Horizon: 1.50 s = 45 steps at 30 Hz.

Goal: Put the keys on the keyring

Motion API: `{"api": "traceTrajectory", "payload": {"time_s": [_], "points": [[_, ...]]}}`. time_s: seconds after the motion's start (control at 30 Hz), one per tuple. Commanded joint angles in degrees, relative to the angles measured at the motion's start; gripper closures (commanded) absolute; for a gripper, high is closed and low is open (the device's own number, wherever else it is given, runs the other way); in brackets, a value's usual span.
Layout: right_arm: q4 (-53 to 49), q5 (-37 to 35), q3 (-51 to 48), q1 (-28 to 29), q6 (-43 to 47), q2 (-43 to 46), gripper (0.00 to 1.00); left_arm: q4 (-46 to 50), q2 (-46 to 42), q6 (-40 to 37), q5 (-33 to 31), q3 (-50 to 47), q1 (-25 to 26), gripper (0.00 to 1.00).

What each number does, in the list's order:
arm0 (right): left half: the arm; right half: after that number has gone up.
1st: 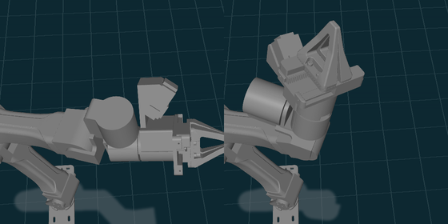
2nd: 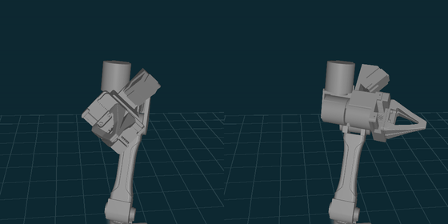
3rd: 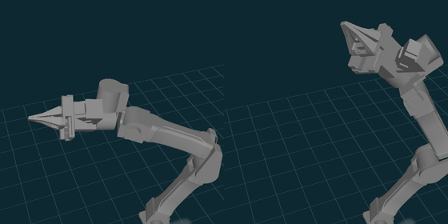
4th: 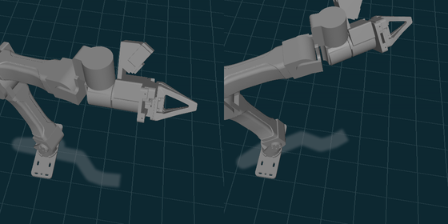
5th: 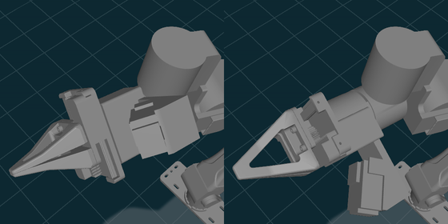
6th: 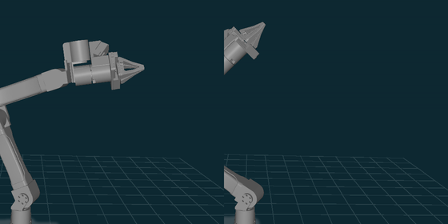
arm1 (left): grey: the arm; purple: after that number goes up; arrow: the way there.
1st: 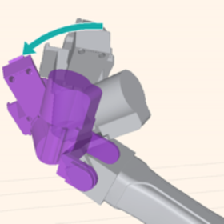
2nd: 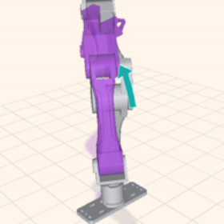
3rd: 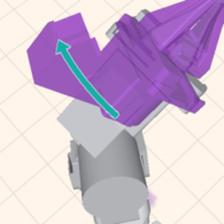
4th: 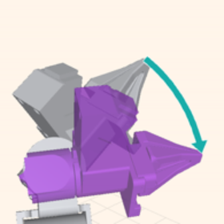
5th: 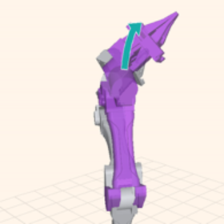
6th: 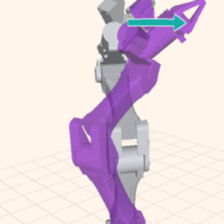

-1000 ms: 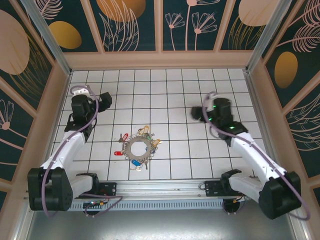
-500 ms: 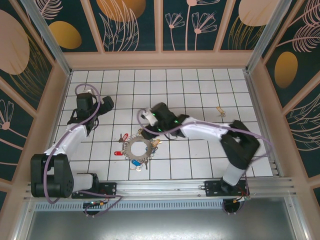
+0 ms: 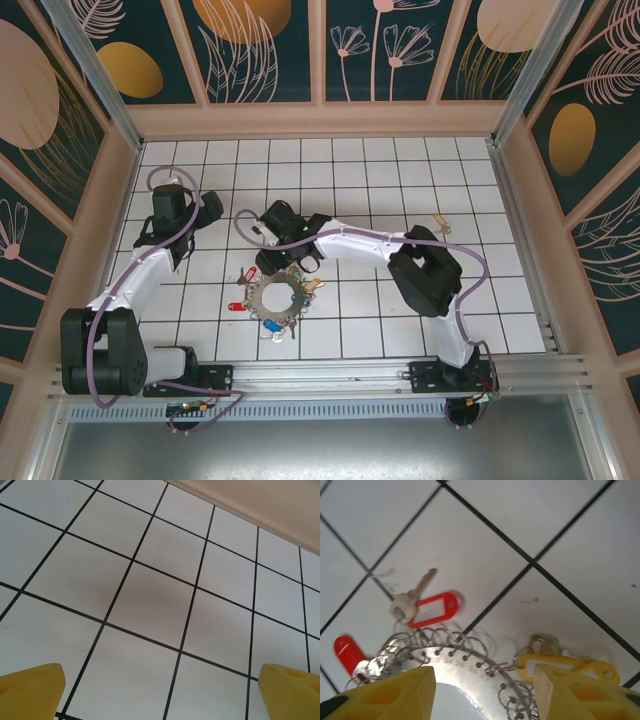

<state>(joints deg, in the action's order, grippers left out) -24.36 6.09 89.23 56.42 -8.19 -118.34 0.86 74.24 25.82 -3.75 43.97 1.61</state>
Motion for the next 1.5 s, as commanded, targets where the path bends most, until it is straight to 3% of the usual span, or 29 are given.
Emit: {"api": "traceTrajectory", "payload": {"time_s": [0.0, 0.37, 0.87, 1.2, 1.37, 1.47], "points": [[-5.7, -4.8, 2.7, 0.2, -3.7, -3.6, 0.43, 1.5, 0.8, 0.7, -1.1, 1.9, -0.2, 0.01], [-8.2, -18.1, -1.4, 2.0, -3.0, -5.3, 0.41, 1.4, 0.6, 0.4, -2.0, 1.6, -0.2, 0.01], [-4.9, -23.5, -23.9, -8.7, 0.3, 13.4, 0.41, 0.7, 1.0, 0.4, 0.0, 1.2, -0.2, 0.01], [-4.3, -12.8, -22.0, -9.9, 5.5, 22.4, 0.41, -0.7, 1.8, -0.1, 4.4, 1.0, -0.2, 0.01], [-7.1, -7.3, -19.5, -8.8, 8.9, 22.5, 0.44, -0.9, 1.8, 0.1, 9.2, -0.4, -0.1, 0.05], [-4.3, -2.0, -23.3, -7.2, 14.9, 25.9, 0.44, -0.1, 0.2, 1.0, 13.8, -1.3, -0.1, 0.04]]}}
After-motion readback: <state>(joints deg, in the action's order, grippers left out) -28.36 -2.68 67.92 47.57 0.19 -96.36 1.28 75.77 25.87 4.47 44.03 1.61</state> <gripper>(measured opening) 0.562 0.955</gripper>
